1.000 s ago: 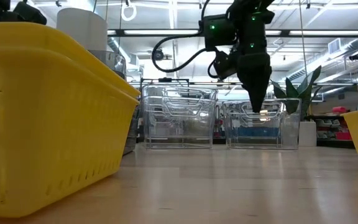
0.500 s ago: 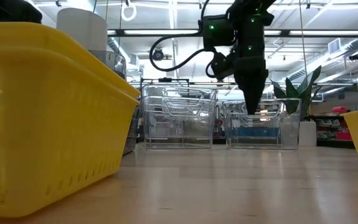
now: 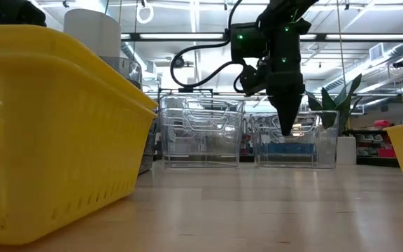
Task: Stack baskets by color
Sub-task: Stack the right transparent bin on top of the transparent bin
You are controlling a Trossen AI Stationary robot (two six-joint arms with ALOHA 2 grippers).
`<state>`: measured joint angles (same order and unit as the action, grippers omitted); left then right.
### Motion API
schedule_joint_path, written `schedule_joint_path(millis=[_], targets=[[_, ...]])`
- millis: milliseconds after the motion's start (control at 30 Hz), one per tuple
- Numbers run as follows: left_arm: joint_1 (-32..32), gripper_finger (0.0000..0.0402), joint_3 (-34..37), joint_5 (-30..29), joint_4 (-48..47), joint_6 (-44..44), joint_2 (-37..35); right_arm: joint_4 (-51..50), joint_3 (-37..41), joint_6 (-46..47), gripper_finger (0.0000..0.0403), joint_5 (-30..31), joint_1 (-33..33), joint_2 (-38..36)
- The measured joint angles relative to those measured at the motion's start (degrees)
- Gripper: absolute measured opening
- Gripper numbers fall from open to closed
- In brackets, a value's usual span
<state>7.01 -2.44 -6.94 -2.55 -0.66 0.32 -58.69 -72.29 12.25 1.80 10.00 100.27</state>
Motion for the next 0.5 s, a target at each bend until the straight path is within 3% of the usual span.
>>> schedule_joint_path(millis=[167,500], targets=[[0.0,0.005,0.02,-0.9,0.04,0.01,0.0,0.04,0.0,-0.09,0.0009,-1.12,0.0,-0.04],[-0.02,0.005,0.04,-1.64,0.06,-0.03,0.0,-3.82,-0.51,1.11,0.0005,-0.67,-1.77,-0.04]])
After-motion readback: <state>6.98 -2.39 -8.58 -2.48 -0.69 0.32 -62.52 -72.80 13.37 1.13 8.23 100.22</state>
